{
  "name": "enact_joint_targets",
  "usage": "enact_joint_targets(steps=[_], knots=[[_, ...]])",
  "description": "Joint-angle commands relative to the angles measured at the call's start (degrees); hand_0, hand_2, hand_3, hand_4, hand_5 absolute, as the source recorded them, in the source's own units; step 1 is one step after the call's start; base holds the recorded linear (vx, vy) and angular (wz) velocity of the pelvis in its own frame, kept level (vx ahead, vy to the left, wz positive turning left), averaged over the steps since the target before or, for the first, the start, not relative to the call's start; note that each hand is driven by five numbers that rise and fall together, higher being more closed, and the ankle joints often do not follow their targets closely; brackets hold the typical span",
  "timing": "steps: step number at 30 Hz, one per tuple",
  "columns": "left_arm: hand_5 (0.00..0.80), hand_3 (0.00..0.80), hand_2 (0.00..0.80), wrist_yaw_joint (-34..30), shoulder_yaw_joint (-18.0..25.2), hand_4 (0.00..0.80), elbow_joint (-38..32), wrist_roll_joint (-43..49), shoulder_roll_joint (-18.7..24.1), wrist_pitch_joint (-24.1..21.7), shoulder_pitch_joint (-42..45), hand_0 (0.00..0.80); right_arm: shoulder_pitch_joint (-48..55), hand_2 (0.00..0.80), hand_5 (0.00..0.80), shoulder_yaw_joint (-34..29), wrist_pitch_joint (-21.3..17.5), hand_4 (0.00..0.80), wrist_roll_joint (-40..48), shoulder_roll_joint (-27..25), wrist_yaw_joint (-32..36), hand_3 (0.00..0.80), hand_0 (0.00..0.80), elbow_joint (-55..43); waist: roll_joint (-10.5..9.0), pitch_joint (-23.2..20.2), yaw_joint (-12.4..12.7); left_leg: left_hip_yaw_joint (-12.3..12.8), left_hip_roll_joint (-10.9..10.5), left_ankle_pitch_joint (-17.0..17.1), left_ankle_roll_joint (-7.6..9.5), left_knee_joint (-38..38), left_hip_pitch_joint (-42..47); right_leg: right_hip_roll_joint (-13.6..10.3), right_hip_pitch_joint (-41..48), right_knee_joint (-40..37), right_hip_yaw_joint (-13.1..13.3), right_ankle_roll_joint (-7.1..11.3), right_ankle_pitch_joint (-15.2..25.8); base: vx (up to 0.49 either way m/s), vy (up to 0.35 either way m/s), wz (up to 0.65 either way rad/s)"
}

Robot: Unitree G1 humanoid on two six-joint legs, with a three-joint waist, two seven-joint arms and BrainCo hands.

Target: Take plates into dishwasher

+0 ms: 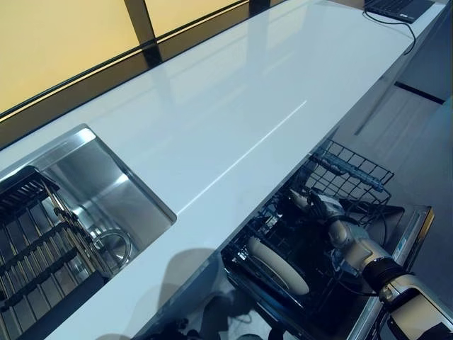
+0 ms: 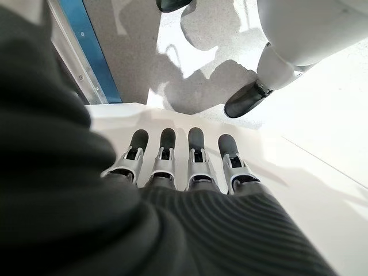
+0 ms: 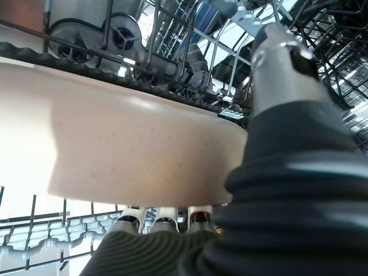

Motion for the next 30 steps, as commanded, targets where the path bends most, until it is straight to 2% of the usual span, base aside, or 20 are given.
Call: enact_joint_targets(steps=[1, 8, 16, 22, 24, 30], knots=[[0.0, 0.0, 0.0, 1.0, -2.8, 0.0, 1.5, -1.7, 1.2, -1.0, -6.2, 0.0, -4.2, 0.0, 0.0, 1.8, -0.1, 0.0, -0.1, 0.8, -1.6, 0.0, 0.0, 1.2, -1.78, -1.2, 1.3, -1.8, -0.8, 4.8, 3.03, -0.8, -5.7, -3.6, -2.6, 5.0, -2.6, 1.59, -1.4, 0.0, 0.0, 0.0], [0.0, 0.0, 0.0, 1.1, -2.2, 0.0, 0.9, -1.6, 1.6, -1.0, -5.2, 0.0, -3.2, 0.0, 0.0, 0.9, 1.0, 0.0, -0.6, 0.0, -2.3, 0.0, 0.0, -1.2, -1.86, -1.4, 1.2, -1.7, -0.9, 4.8, 3.07, -0.8, -5.4, -3.5, -2.4, 5.1, -2.6, 1.55, -1.4, 0.0, 0.0, 0.0], [0.0, 0.0, 0.0, 1.3, -0.4, 0.0, 0.0, -1.6, 2.4, -0.7, -4.0, 0.0, 0.7, 0.0, 0.0, -2.3, 3.4, 0.0, -2.1, -2.8, -2.9, 0.0, 0.0, -9.2, -2.62, -1.4, 0.1, -1.1, -0.5, 4.7, 3.06, -0.8, -5.2, -3.2, -2.5, 5.4, -1.9, 1.64, -1.5, 0.0, 0.0, 0.0], [0.0, 0.0, 0.0, 1.5, 1.9, 0.0, -0.2, -0.7, 3.0, -0.9, -2.3, 0.0, 7.9, 0.0, 0.0, -8.9, 3.5, 0.0, -3.9, -4.9, -1.9, 0.0, 0.0, -19.5, -3.86, -1.6, -1.5, -0.3, -0.1, 4.4, 3.13, -0.8, -4.6, -2.7, -2.3, 5.6, -0.6, 1.68, -1.8, 0.0, 0.0, 0.0], [0.0, 0.0, 0.0, 1.5, 2.0, 0.0, -0.2, -0.7, 3.0, -0.9, -2.3, 0.0, 8.1, 0.0, 0.0, -9.1, 3.4, 0.0, -3.9, -4.9, -2.0, 0.0, 0.0, -19.7, -3.91, -1.6, -1.6, -0.3, 0.0, 4.4, 3.13, -0.8, -4.6, -2.7, -2.3, 5.6, -0.5, 1.69, -1.8, 0.0, 0.0, 0.0], [0.0, 0.0, 0.0, 1.9, 4.8, 0.0, 0.7, 0.9, 2.8, -1.6, 0.1, 0.0, 16.7, 0.0, 0.0, -17.3, 2.4, 0.0, -3.7, -7.2, 0.1, 0.0, 0.0, -30.1, -5.24, -2.8, -3.8, 1.0, 0.6, 3.8, 3.07, -0.8, -3.1, -2.2, -1.5, 5.6, 1.1, 1.69, -2.1, 0.018, 0.005, -0.07]])
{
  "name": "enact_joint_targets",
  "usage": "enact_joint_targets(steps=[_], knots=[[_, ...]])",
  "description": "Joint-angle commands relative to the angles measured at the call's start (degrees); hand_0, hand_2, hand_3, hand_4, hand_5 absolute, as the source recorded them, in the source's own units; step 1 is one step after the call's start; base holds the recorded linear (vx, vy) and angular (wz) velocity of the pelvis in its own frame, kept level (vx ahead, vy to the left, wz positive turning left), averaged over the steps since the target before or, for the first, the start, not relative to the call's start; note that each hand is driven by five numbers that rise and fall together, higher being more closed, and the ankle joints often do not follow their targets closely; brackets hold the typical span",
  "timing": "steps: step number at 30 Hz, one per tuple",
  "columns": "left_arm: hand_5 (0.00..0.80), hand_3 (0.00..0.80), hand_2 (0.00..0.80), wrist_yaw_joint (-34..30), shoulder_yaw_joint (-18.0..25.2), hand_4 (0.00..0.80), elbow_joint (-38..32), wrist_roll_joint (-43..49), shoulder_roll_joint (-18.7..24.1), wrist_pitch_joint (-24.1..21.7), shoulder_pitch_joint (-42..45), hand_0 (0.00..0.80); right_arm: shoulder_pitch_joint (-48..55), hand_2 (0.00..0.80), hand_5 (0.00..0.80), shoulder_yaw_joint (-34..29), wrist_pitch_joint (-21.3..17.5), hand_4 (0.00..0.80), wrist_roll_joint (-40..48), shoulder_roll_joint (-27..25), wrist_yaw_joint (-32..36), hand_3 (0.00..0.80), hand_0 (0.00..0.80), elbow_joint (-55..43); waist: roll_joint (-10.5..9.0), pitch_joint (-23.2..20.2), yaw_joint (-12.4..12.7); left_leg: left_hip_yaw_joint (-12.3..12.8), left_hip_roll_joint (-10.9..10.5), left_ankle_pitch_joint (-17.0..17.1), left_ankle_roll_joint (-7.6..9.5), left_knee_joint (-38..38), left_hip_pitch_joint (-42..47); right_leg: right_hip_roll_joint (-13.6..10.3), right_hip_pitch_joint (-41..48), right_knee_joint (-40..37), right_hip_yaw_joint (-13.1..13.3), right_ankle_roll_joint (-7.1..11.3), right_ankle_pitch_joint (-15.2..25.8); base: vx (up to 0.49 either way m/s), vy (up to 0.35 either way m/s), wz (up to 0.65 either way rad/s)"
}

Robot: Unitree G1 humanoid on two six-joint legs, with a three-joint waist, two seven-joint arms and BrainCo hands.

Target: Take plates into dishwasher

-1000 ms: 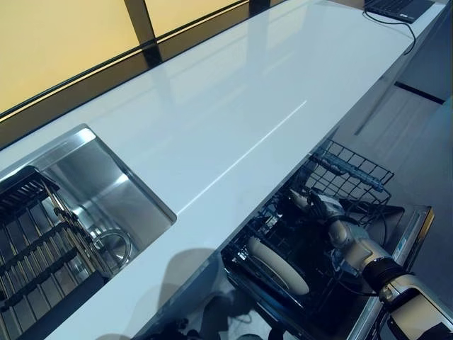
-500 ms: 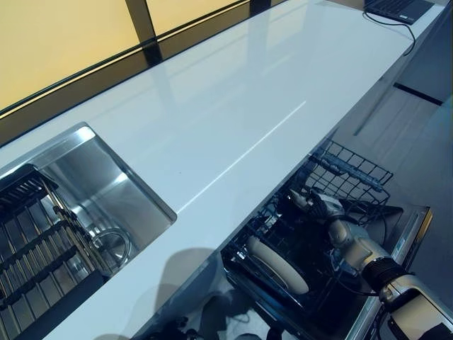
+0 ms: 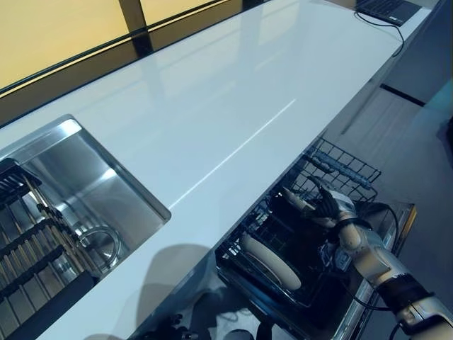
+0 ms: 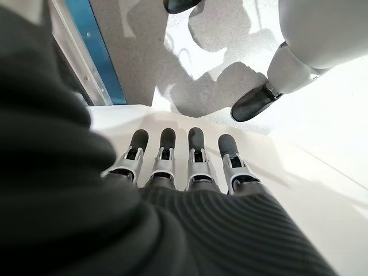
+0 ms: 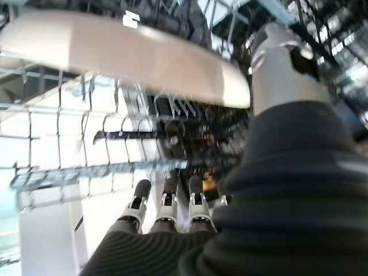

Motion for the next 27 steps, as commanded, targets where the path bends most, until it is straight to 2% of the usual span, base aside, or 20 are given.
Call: enact_joint_targets(steps=[1, 8, 12, 15, 20, 27], knots=[[0.0, 0.0, 0.0, 1.2, 1.0, 0.0, 2.2, 0.7, 1.8, -1.8, -1.1, 0.0, 3.0, 0.0, 0.0, -4.6, -1.5, 0.0, -1.2, -3.9, 0.6, 0.0, 0.0, -6.0, -1.97, -4.3, -2.1, 0.2, 0.7, 3.6, 2.97, -0.3, -4.1, -2.2, -1.4, 5.1, 0.6, 1.69, -2.2, 0.018, 0.015, -0.15], [0.0, 0.0, 0.0, 1.3, 2.9, 0.0, 2.8, 1.4, 1.8, -2.3, 0.4, 0.0, 10.1, 0.0, 0.0, -11.9, -1.9, 0.0, 0.2, -5.8, 2.8, 0.0, 0.0, -13.8, -2.47, -5.2, -4.2, 1.5, 1.2, 3.2, 2.86, -0.3, -3.0, -2.0, -0.8, 5.1, 2.0, 1.78, -2.4, 0.001, 0.011, -0.07], [0.0, 0.0, 0.0, 1.8, 3.7, 0.0, 3.9, 1.6, 1.7, -2.9, 1.3, 0.0, 14.5, 0.0, 0.0, -17.0, -1.7, 0.0, 5.8, -6.6, 1.9, 0.0, 0.0, -16.3, -2.8, -6.0, -5.5, 2.4, 1.5, 2.9, 2.77, -0.3, -2.3, -1.7, -0.4, 4.8, 3.1, 1.84, -2.5, -0.009, 0.008, -0.1], [0.0, 0.0, 0.0, 2.1, 4.7, 0.0, 5.3, 1.7, 1.7, -3.7, 1.9, 0.0, 18.0, 0.0, 0.0, -21.6, -0.5, 0.0, 16.4, -5.6, 0.6, 0.0, 0.0, -16.8, -2.96, -6.8, -7.0, 3.5, 1.8, 2.6, 2.54, -0.3, -1.5, -1.6, 0.0, 4.3, 4.4, 1.97, -2.3, -0.018, 0.02, -0.15], [0.0, 0.0, 0.0, 1.9, 5.7, 0.0, 6.4, 1.3, 1.8, -4.1, 2.9, 0.0, 23.1, 0.0, 0.0, -27.3, -2.2, 0.0, 32.8, -1.3, 0.2, 0.0, 0.0, -12.6, -2.51, -8.3, -9.0, 5.0, 2.4, 2.4, 2.22, -0.3, -0.2, -1.5, 0.7, 4.1, 5.9, 2.02, -2.5, 0.012, 0.013, -0.15], [0.0, 0.0, 0.0, 1.9, 4.6, 0.0, 7.5, 0.7, 1.6, -4.1, 2.7, 0.0, 25.2, 0.0, 0.0, -29.7, -3.4, 0.0, 42.3, 1.8, 2.6, 0.0, 0.0, -6.7, -1.68, -9.2, -10.1, 5.8, 2.7, 2.2, 2.21, -0.3, 1.0, -1.5, 1.2, 5.3, 6.8, 1.75, -3.5, 0.03, -0.019, -0.18]])
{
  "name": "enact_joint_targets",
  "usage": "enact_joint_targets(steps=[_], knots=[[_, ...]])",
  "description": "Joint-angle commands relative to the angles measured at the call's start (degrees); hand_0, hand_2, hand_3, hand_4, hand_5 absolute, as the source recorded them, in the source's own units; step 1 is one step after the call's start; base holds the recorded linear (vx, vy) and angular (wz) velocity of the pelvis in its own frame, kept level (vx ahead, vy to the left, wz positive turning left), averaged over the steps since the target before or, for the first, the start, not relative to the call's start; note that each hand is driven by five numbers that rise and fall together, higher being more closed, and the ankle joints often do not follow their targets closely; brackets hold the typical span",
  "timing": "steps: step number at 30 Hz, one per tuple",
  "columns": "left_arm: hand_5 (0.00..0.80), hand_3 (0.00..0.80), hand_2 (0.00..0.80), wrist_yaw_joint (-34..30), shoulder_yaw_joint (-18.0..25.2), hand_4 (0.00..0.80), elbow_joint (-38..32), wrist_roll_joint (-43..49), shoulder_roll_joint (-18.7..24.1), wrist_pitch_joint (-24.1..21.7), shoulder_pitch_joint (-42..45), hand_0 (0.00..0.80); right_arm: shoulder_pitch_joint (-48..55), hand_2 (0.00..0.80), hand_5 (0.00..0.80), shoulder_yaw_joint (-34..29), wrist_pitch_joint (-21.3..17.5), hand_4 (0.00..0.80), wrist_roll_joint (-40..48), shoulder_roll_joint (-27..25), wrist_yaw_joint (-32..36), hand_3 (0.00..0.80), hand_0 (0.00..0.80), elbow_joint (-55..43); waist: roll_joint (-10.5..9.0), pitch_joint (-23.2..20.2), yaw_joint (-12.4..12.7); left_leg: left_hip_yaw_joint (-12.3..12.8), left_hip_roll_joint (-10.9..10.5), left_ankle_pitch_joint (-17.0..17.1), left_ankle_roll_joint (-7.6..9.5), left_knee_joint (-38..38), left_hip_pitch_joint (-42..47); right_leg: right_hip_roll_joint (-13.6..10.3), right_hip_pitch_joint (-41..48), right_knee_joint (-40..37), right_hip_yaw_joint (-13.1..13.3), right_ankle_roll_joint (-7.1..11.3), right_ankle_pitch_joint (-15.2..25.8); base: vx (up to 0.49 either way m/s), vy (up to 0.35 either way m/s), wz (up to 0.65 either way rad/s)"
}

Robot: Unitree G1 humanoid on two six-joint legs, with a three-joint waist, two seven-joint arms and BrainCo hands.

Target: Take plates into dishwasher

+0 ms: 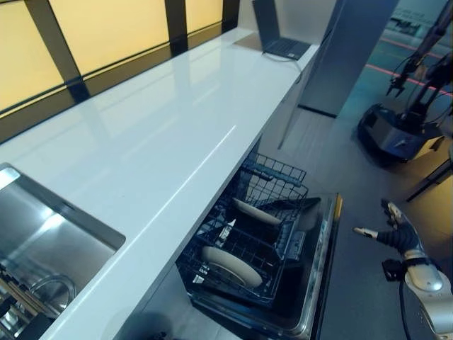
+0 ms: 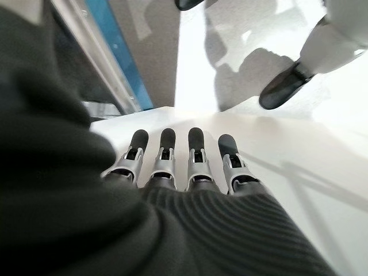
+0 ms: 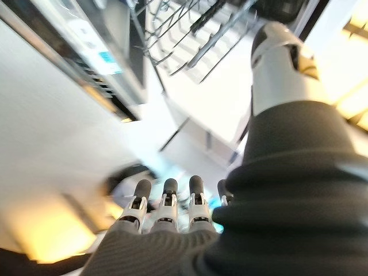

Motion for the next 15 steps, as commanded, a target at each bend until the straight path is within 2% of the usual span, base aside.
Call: enact_joint_targets(steps=[1, 5, 15], knots=[[0.0, 0.0, 0.0, 1.0, -0.6, 0.0, 3.5, 0.1, 1.2, -1.8, -2.1, 0.0, -0.2, 0.0, 0.0, -4.8, -3.1, 0.0, 6.8, -0.1, 0.7, 0.0, 0.0, -0.1, 0.2, -1.9, -0.9, -1.2, 2.0, 2.6, 2.22, -0.1, -4.0, -2.6, 0.1, 6.3, 0.0, 1.9, -5.6, 0.014, -0.074, -0.05], [0.0, 0.0, 0.0, 1.2, -2.8, 0.0, 3.6, -0.8, 1.0, -2.5, -3.4, 0.0, -1.5, 0.0, 0.0, -3.9, -4.2, 0.0, 12.2, 0.4, 1.7, 0.0, 0.0, 4.3, 2.04, 0.2, -1.1, -2.6, 1.7, 3.1, 2.41, 0.7, -5.0, -3.7, -2.3, 11.8, 0.0, 1.26, -8.0, -0.074, -0.024, -0.02], [0.0, 0.0, 0.0, 4.2, -7.6, 0.0, 2.9, -8.3, -1.6, -7.5, -10.2, 0.0, -11.6, 0.0, 0.0, 1.8, -9.4, 0.0, 22.4, -1.7, 1.0, 0.0, 0.0, 12.9, 8.64, 9.5, -1.8, -5.1, -0.4, 4.3, 2.08, 5.3, -13.0, -5.8, -13.0, 23.5, -0.1, -1.05, -12.8, -0.17, 0.065, -0.05]])
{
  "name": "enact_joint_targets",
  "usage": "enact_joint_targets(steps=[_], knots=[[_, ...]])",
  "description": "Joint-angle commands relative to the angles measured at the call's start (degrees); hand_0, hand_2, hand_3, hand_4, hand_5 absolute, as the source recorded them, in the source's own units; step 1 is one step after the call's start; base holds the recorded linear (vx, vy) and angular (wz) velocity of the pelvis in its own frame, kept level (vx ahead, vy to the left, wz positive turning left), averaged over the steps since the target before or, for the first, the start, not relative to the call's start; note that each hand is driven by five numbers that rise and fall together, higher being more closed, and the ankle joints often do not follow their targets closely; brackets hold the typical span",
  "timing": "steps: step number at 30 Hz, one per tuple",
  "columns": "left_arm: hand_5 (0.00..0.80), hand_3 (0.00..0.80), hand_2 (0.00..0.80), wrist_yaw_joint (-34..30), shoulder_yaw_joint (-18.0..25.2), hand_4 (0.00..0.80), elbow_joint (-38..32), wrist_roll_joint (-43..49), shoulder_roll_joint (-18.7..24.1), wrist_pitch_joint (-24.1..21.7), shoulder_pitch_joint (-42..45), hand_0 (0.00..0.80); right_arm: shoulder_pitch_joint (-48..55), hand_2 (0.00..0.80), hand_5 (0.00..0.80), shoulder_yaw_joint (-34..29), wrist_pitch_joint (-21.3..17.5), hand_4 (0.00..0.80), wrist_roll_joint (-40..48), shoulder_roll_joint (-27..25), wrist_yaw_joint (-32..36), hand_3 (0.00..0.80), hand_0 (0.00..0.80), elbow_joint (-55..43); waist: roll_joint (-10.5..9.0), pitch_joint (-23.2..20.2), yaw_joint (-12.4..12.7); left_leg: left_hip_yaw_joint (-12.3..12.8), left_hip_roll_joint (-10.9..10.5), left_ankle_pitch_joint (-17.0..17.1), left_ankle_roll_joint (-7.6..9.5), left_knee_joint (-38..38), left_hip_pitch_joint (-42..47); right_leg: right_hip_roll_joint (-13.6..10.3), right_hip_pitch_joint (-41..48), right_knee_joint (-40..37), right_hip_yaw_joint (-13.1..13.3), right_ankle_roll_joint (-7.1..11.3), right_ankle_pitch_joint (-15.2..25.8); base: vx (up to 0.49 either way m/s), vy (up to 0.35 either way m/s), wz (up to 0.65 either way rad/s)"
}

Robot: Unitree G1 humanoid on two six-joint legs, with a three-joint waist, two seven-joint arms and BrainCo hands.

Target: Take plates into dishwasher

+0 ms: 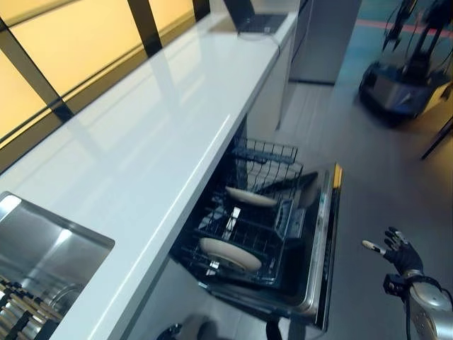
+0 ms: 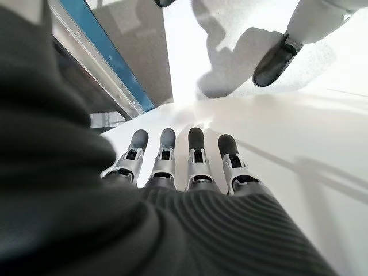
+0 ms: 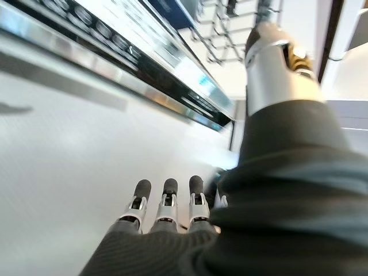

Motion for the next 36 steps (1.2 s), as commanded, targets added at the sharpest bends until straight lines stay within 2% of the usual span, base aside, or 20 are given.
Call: enact_joint_targets(steps=[1, 2, 6, 16, 25, 30, 36], knots=[[0.0, 0.0, 0.0, 2.3, -0.1, 0.0, 1.9, -3.6, 0.8, -3.5, -3.9, 0.0, -5.4, 0.0, 0.0, 0.8, -5.3, 0.0, 5.9, -2.5, -0.1, 0.0, 0.0, 1.0, -1.26, 2.7, -0.2, -5.2, 2.0, 3.3, 0.29, 3.8, -7.5, -2.9, -3.9, 16.6, -2.2, -2.05, -12.6, -0.216, 0.026, -0.03], [0.0, 0.0, 0.0, 2.7, -0.4, 0.0, 1.4, -4.4, 0.7, -3.6, -4.9, 0.0, -6.9, 0.0, 0.0, 1.3, -5.8, 0.0, 8.1, -2.0, 0.3, 0.0, 0.0, 2.6, -0.41, 3.6, 0.0, -5.3, 1.7, 3.7, 0.29, 4.0, -8.7, -3.1, -5.5, 18.2, -2.4, -2.32, -13.1, -0.179, 0.011, -0.01], [0.0, 0.0, 0.0, 2.8, -1.0, 0.0, 0.4, -5.9, 0.8, -3.3, -6.0, 0.0, -9.0, 0.0, 0.0, 2.7, -6.5, 0.0, 10.9, -0.5, 0.9, 0.0, 0.0, 6.0, 0.96, 5.1, 0.4, -5.8, 0.9, 4.5, 0.38, 4.3, -10.6, -3.5, -8.1, 21.6, -2.8, -2.6, -14.4, -0.09, -0.007, 0.03], [0.0, 0.0, 0.0, 2.7, -1.8, 0.0, -0.4, -6.4, 1.6, -3.7, -6.9, 0.0, -12.7, 0.0, 0.0, 6.2, -8.2, 0.0, 13.7, 2.2, 2.0, 0.0, 0.0, 13.8, 2.71, 7.2, 2.4, -6.9, -0.3, 6.4, 0.56, 2.3, -12.2, -4.0, -10.2, 24.9, -3.7, -2.7, -16.2, -0.05, -0.029, 0.06], [0.0, 0.0, 0.0, 3.4, -2.1, 0.0, -1.3, -6.2, 1.3, -3.4, -7.8, 0.0, -16.7, 0.0, 0.0, 10.4, -6.7, 0.0, 13.0, 5.0, 6.5, 0.0, 0.0, 15.7, 2.89, 7.9, 4.1, -6.6, -0.5, 7.5, 0.69, 0.2, -12.4, -4.1, -9.6, 21.5, -5.4, -2.07, -14.1, -0.029, -0.007, 0.0], [0.0, 0.0, 0.0, 3.8, -2.0, 0.0, -1.8, -5.6, 1.1, -2.1, -8.3, 0.0, -19.5, 0.0, 0.0, 14.4, -4.5, 0.0, 10.7, 7.6, 11.1, 0.0, 0.0, 15.7, 2.67, 7.8, 5.5, -6.6, -0.5, 7.8, 0.8, -0.3, -12.6, -3.9, -8.9, 19.7, -6.4, -1.85, -13.1, -0.021, -0.024, -0.13], [0.0, 0.0, 0.0, 3.5, -1.8, 0.0, -1.2, -5.1, 0.9, -0.7, -8.8, 0.0, -22.0, 0.0, 0.0, 18.8, -2.6, 0.0, 8.6, 10.4, 13.0, 0.0, 0.0, 13.6, 2.25, 7.0, 6.7, -7.0, -0.2, 8.2, 0.64, -0.7, -12.3, -3.4, -7.8, 18.6, -7.2, -2.05, -12.9, 0.01, -0.008, -0.02]])
